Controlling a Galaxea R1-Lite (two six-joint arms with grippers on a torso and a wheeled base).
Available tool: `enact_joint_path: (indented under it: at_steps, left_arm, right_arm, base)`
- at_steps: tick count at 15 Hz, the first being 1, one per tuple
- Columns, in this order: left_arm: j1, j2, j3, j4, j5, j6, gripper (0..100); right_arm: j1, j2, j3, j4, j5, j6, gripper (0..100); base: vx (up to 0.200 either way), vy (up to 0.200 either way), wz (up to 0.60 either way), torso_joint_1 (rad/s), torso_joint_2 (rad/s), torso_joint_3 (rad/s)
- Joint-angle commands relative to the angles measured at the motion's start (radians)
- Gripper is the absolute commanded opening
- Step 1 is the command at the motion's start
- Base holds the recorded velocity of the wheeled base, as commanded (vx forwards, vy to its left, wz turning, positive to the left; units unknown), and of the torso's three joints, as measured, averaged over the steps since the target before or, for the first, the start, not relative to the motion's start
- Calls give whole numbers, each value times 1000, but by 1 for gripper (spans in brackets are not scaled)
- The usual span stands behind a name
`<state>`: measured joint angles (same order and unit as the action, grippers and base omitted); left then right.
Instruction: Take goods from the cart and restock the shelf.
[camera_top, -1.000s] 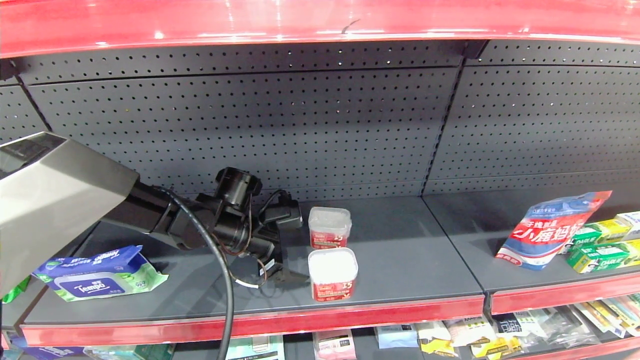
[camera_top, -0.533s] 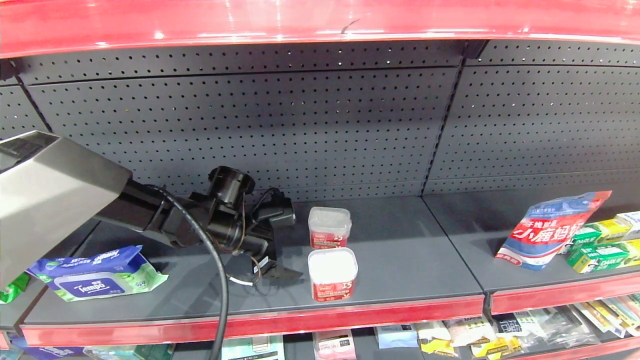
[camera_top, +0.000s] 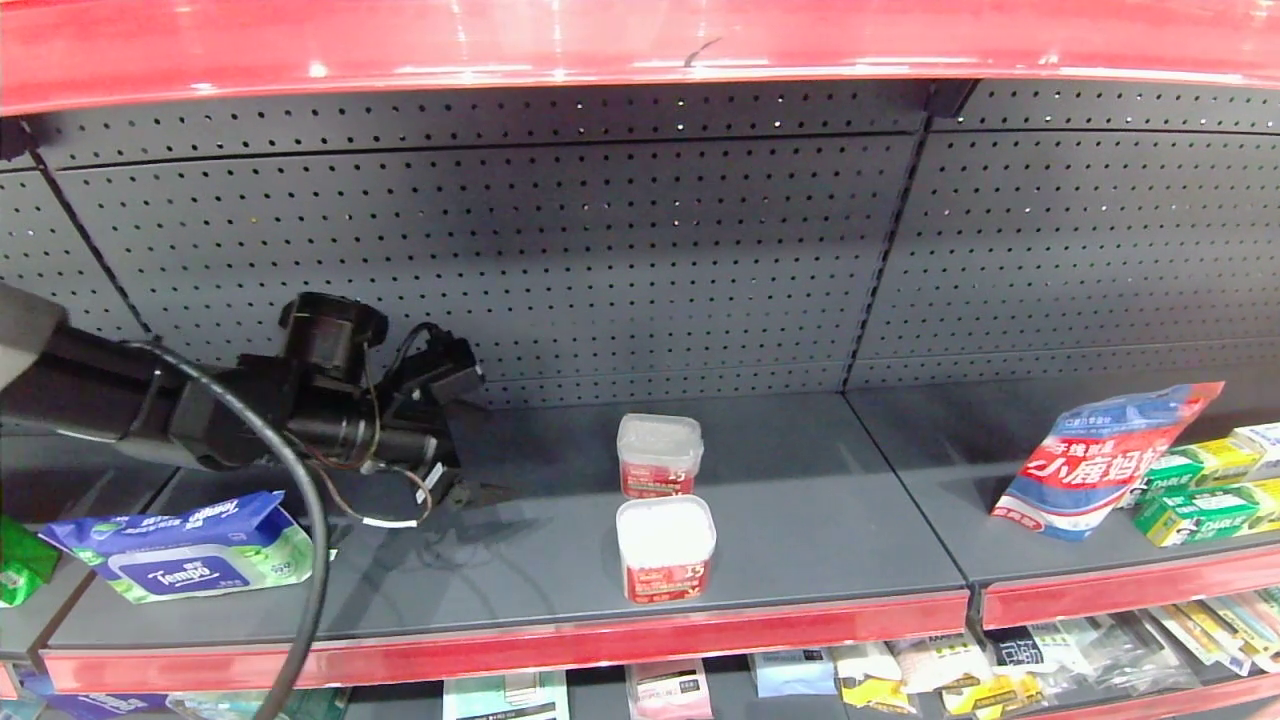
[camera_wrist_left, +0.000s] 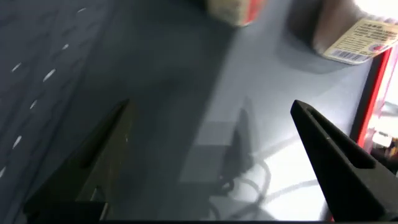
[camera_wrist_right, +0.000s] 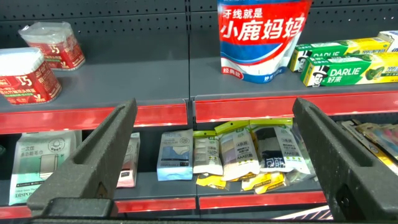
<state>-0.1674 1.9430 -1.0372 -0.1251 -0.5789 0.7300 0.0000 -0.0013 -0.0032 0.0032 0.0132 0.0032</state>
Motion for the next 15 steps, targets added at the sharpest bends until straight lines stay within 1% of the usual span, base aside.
enact_joint_path:
  at_steps: [1, 2, 3, 4, 5, 6, 7, 8, 9, 10, 11, 12, 13, 14, 15]
  left_arm:
    - [74, -182, 71, -4, 1, -110, 100]
    - [95, -266, 108, -5, 4, -195, 100]
    - [111, -315, 135, -7, 4, -242, 100]
    - [152, -441, 200, -13, 13, -351, 100]
    - [175, -550, 250, -13, 21, -443, 100]
    - [181, -622, 283, -13, 37, -509, 100]
    - [181, -711, 327, -13, 85, -583, 100]
    - [154, -880, 424, -13, 234, -692, 100]
    - [124, -949, 464, -14, 284, -728, 100]
    - [66, -1121, 556, -14, 329, -787, 100]
    - [19, -1270, 637, -11, 309, -790, 100]
    - [-4, -1348, 680, -10, 294, -790, 100]
    - [-90, -1575, 790, -2, 251, -790, 100]
    - [-138, -1745, 862, 30, 248, -787, 100]
    - [-144, -1897, 916, 93, 248, -784, 100]
  right_arm:
    - [2, 1, 0, 0, 1, 0, 100]
    - [0, 1, 0, 0, 1, 0, 100]
    - [0, 1, 0, 0, 1, 0, 100]
    - [0, 1, 0, 0, 1, 0, 100]
    - [0, 1, 0, 0, 1, 0, 100]
    - [0, 1, 0, 0, 1, 0, 100]
    - [0, 1, 0, 0, 1, 0, 100]
    - [0, 1, 0, 0, 1, 0, 100]
    - [0, 1, 0, 0, 1, 0, 100]
    - [0, 1, 0, 0, 1, 1, 100]
    - [0, 1, 0, 0, 1, 0, 100]
    - [0, 1, 0, 0, 1, 0, 100]
    - [0, 1, 0, 0, 1, 0, 100]
    - [0, 1, 0, 0, 1, 0, 100]
    - [0, 1, 0, 0, 1, 0, 100]
  base:
    - [0, 0, 0, 0, 0, 0]
    - [0, 0, 0, 0, 0, 0]
    - [0, 0, 0, 0, 0, 0]
    - [0, 0, 0, 0, 0, 0]
    - [0, 0, 0, 0, 0, 0]
    - [0, 0, 0, 0, 0, 0]
    - [0, 0, 0, 0, 0, 0]
    - [0, 0, 0, 0, 0, 0]
    - [0, 0, 0, 0, 0, 0]
    - [0, 0, 0, 0, 0, 0]
    - [0, 0, 0, 0, 0, 0]
    - [0, 0, 0, 0, 0, 0]
    - [0, 0, 0, 0, 0, 0]
    - [0, 0, 0, 0, 0, 0]
    - [0, 0, 0, 0, 0, 0]
